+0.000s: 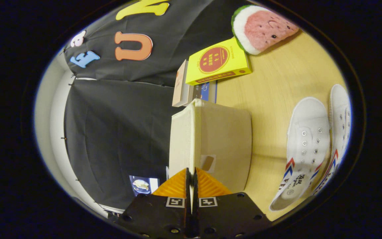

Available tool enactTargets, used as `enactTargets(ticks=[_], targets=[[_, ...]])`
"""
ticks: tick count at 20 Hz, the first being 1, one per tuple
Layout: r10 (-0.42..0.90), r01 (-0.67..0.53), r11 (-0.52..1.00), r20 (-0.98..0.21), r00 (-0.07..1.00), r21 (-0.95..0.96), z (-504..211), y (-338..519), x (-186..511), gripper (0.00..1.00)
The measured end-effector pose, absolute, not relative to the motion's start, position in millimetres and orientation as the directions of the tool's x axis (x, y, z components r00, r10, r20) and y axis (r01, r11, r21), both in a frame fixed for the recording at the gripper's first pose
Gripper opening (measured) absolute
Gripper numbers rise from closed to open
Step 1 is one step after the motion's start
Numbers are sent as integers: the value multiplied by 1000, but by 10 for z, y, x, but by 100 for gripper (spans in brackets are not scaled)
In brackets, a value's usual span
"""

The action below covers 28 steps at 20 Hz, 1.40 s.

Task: Open the storage box then place both shoes into the box .Put the left shoe in first, then the right shoe, with the right side of both shoes facing outward in a uniform manner.

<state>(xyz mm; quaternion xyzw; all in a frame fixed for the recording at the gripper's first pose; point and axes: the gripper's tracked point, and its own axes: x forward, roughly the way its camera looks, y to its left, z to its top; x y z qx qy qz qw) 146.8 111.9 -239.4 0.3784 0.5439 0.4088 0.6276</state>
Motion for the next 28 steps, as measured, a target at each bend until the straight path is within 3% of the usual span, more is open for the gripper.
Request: enactTargets(ticks=[9,22,25,28], targets=[[902,-150,424,-403,154,893,-1625,1397,1353,1],[920,-306,392,-368,137,867,-633,2604,1216,3],[916,-330,399,-388,104,856,-642,2947,1111,9],[932,-300,357,-360,48,885,-574,3255,983,33]])
